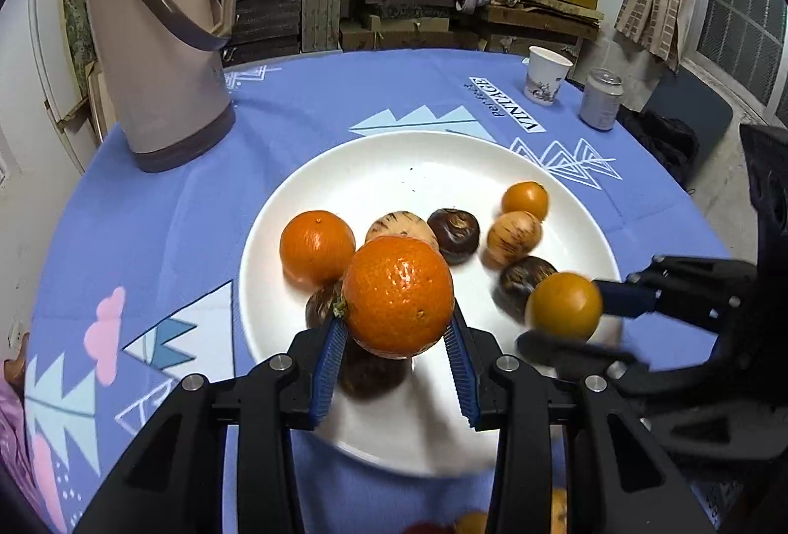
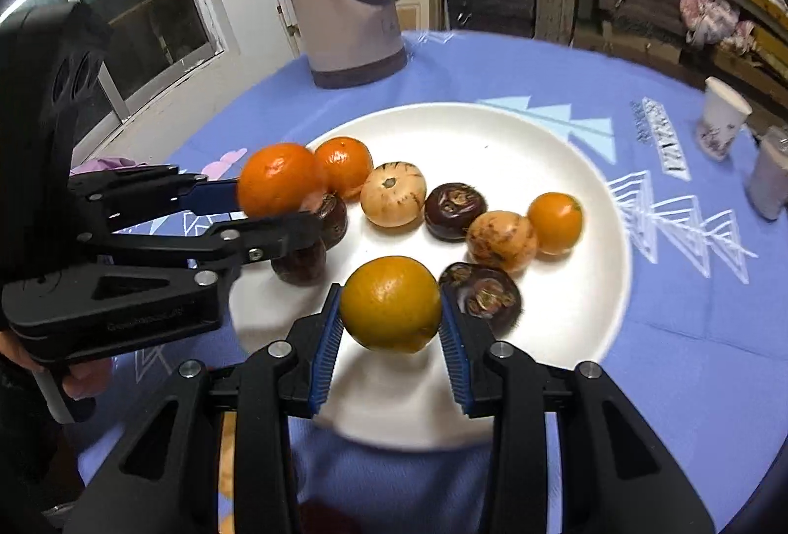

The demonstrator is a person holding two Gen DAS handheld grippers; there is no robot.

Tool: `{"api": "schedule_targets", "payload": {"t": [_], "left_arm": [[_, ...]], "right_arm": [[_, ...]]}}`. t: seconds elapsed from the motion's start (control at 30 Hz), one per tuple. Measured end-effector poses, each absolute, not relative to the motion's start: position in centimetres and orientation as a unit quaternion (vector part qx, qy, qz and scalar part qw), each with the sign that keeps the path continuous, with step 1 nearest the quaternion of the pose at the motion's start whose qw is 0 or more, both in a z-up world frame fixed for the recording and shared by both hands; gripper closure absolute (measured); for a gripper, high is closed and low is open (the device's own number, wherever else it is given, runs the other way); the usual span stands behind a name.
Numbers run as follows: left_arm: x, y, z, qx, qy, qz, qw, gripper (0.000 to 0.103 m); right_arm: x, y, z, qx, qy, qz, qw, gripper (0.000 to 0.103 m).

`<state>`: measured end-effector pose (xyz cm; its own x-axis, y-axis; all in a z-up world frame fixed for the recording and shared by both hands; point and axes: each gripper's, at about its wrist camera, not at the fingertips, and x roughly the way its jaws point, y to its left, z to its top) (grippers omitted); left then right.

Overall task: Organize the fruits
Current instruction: 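Carry both fruits over the white plate and open both tools to release, then move both open tools back to the remaining fruit pile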

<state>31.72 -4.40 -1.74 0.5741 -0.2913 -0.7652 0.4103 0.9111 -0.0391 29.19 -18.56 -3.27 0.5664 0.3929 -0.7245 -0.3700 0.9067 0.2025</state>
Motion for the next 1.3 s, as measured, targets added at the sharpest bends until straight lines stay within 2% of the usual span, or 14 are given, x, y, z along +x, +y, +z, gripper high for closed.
{"api": "schedule_targets", "payload": {"t": [0.27, 0.33, 0.4, 0.47, 0.53, 0.6, 0.67, 0.7, 0.77, 0.87, 1.03, 1.13, 1.3], "left_arm": [[33.4, -4.2, -3.0, 0.064, 0.432, -0.191, 0.879, 0.062], [33.5, -3.9, -2.9, 0.061, 0.432, -0.187, 0.88, 0.058], [33.4, -3.7, -2.6, 0.057, 0.429, -0.181, 0.883, 0.044], [33.0, -3.3, -2.1, 0.05, 0.421, -0.177, 0.888, 0.036], [32.3, -3.1, -1.5, 0.045, 0.415, -0.183, 0.89, 0.035], [31.1, -2.9, -0.9, 0.049, 0.406, -0.188, 0.893, 0.029], [29.6, -2.8, -0.6, 0.059, 0.394, -0.189, 0.898, 0.021], [28.9, -2.7, -0.5, 0.065, 0.39, -0.189, 0.899, 0.018], [27.3, -2.6, -0.5, 0.074, 0.386, -0.187, 0.9, 0.017], [25.1, -2.2, -0.8, 0.074, 0.388, -0.19, 0.899, 0.017], [22.1, -1.4, -0.9, 0.077, 0.392, -0.193, 0.896, 0.017], [20.7, -0.7, -0.6, 0.073, 0.389, -0.187, 0.899, 0.009], [18.7, 0.2, -0.3, 0.06, 0.386, -0.184, 0.902, 0.009]], "right_arm": [[31.5, -18.0, -4.3, 0.017, 0.411, 0.209, 0.887, 0.065], [31.8, -18.2, -4.4, 0.025, 0.411, 0.207, 0.887, 0.064], [31.7, -18.5, -4.2, 0.035, 0.408, 0.213, 0.887, 0.063], [31.2, -19.0, -3.9, 0.041, 0.404, 0.212, 0.889, 0.062], [30.4, -19.5, -3.5, 0.049, 0.401, 0.215, 0.889, 0.06], [28.8, -20.5, -2.9, 0.062, 0.392, 0.22, 0.891, 0.045], [27.1, -21.3, -2.3, 0.07, 0.383, 0.222, 0.894, 0.035], [25.8, -21.8, -2.0, 0.071, 0.376, 0.226, 0.896, 0.034], [24.0, -22.3, -1.7, 0.073, 0.371, 0.226, 0.898, 0.029], [20.6, -23.4, -1.6, 0.085, 0.364, 0.215, 0.902, 0.016], [15.7, -23.7, -2.6, 0.083, 0.37, 0.216, 0.9, 0.013], [13.3, -23.5, -3.0, 0.073, 0.369, 0.21, 0.902, 0.013], [10.6, -23.2, -3.2, 0.076, 0.37, 0.213, 0.901, 0.012]]}}
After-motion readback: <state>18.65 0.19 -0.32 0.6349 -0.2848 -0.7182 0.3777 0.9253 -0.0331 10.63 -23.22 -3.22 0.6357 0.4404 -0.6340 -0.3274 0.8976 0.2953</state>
